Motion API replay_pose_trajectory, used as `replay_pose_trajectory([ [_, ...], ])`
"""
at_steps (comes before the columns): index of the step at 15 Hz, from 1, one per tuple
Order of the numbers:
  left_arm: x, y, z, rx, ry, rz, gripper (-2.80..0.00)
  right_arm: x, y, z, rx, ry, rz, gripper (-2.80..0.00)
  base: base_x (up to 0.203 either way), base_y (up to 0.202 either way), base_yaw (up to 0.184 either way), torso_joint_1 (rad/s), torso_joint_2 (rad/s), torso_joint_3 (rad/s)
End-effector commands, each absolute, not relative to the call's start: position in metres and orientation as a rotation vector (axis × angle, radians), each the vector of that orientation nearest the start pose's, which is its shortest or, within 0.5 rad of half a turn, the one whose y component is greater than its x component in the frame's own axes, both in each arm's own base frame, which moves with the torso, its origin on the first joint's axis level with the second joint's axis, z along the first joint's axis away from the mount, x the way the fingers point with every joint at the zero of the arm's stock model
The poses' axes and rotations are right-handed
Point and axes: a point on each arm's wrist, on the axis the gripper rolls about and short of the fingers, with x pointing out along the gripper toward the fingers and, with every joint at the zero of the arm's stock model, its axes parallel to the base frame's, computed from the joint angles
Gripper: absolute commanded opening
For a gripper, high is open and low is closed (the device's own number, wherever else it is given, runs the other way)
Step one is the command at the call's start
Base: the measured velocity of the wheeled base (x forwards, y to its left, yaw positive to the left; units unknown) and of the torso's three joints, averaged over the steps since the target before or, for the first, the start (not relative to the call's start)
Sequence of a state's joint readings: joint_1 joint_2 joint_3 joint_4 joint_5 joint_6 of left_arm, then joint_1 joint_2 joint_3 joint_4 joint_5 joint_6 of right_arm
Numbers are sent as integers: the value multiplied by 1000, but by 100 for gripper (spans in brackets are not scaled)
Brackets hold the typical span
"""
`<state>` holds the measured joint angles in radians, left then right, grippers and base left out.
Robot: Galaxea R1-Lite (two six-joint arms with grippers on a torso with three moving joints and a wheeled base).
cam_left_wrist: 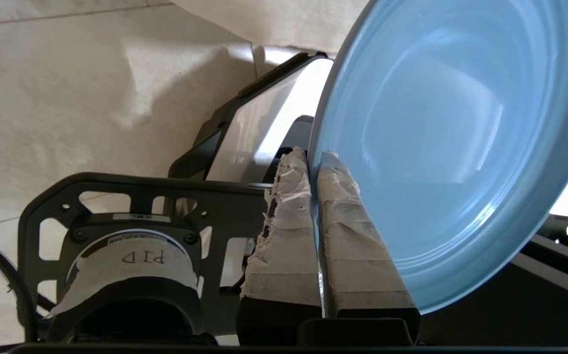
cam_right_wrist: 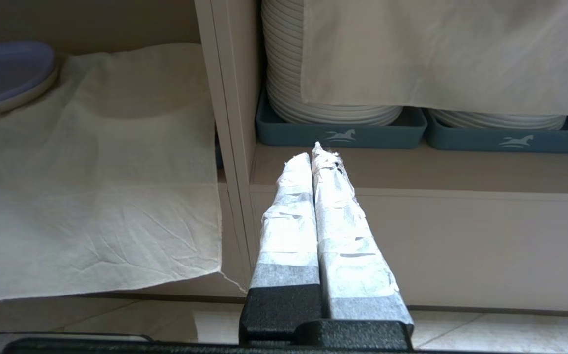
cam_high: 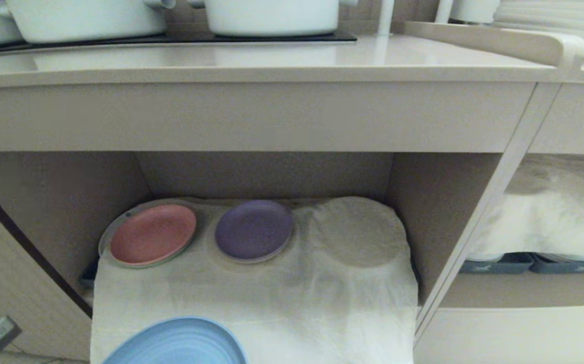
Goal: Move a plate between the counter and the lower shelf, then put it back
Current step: Put the plate in the cupboard
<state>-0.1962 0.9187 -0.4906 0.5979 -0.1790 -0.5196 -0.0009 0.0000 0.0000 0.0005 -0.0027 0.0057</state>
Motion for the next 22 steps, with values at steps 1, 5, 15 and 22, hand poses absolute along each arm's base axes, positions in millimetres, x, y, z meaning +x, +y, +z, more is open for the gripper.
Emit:
replay_pose_trajectory([
  [1,59,-16,147,-462,1100,-64,-280,-23,0,75,6,1,-3,-280,-3,-113,7,2,7,2],
  [5,59,-16,147,-462,1098,-65,-280,-23,0,75,6,0,-3,-280,0,-193,2,2,4,3],
  [15,58,-16,147,-462,1094,-67,-280,-23,0,75,6,1,-3,-280,0,-186,0,1,4,2],
  [22,56,-15,150,-464,1073,-76,-280,-23,0,75,6,2,-3,-280,0,-10,0,1,1,0],
])
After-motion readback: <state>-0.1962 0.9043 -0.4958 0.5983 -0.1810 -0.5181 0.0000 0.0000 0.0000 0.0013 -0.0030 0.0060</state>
